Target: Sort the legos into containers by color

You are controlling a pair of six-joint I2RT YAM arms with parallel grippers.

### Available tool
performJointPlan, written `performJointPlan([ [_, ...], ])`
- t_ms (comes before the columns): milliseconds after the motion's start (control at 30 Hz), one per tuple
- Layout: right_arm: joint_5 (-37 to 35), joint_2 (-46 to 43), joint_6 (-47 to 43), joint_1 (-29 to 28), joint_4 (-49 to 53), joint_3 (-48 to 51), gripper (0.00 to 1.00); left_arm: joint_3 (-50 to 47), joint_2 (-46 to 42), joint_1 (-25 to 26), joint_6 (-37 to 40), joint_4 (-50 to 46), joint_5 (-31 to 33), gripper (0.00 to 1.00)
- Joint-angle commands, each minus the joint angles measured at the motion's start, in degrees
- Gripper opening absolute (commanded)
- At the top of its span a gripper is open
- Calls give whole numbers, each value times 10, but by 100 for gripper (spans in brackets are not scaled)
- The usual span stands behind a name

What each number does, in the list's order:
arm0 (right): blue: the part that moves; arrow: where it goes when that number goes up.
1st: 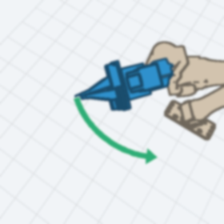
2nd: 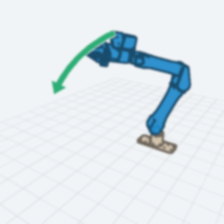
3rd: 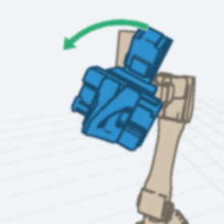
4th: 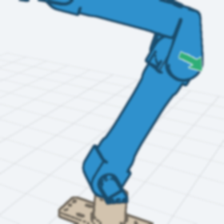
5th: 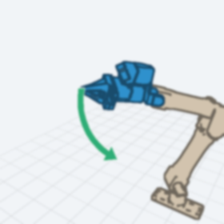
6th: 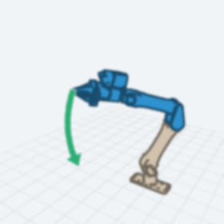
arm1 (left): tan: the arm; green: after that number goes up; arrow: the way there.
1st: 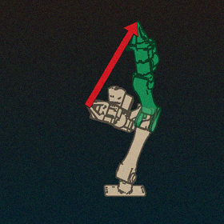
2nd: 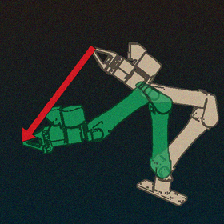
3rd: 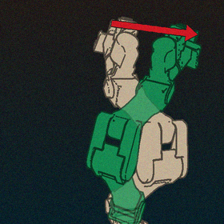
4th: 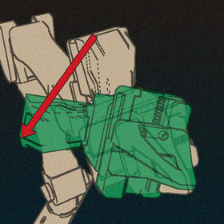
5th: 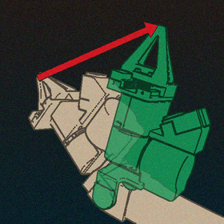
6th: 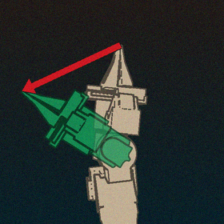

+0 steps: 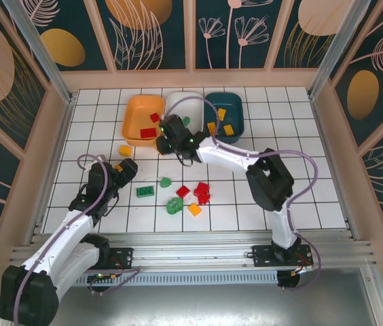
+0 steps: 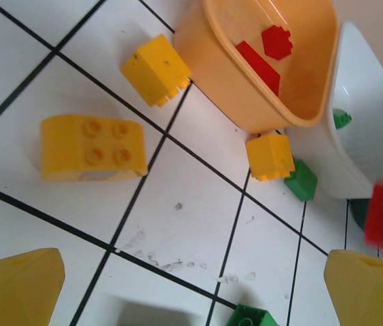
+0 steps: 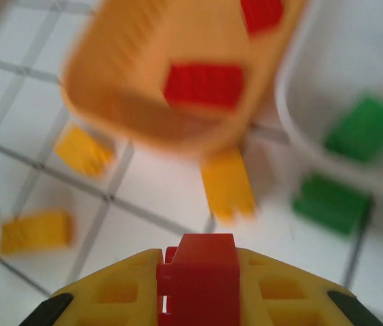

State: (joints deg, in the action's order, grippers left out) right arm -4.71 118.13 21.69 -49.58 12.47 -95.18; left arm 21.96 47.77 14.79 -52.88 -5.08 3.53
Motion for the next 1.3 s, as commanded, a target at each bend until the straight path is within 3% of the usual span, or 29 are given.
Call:
performJointPlan([
  [0,36,77,-34,22,-15,-92,21,-8,0,-5,-10,-25,-12,99],
  [300,83,220,-41,40,30,-308,24,-1,3,-7,9,-37,-52,99],
  [433,79,274,-46,38,85,-401,48,7,14,-8,18,-34,-65,99],
  [533,71,263,-56,37,94,-417,54,14,12,-8,22,-40,-58,99],
  [700,41,197,-71,33,89,-365,55,36,6,-7,27,-57,-32,98],
  [933,8,34,-79,19,-19,-59,56,74,29,-9,30,-69,-10,99],
  [1100,8,26,-102,10,-36,28,60,54,29,-9,17,-17,-61,99],
  [1267,-1,66,-126,-5,-39,13,61,0,23,-9,-18,78,-139,99],
])
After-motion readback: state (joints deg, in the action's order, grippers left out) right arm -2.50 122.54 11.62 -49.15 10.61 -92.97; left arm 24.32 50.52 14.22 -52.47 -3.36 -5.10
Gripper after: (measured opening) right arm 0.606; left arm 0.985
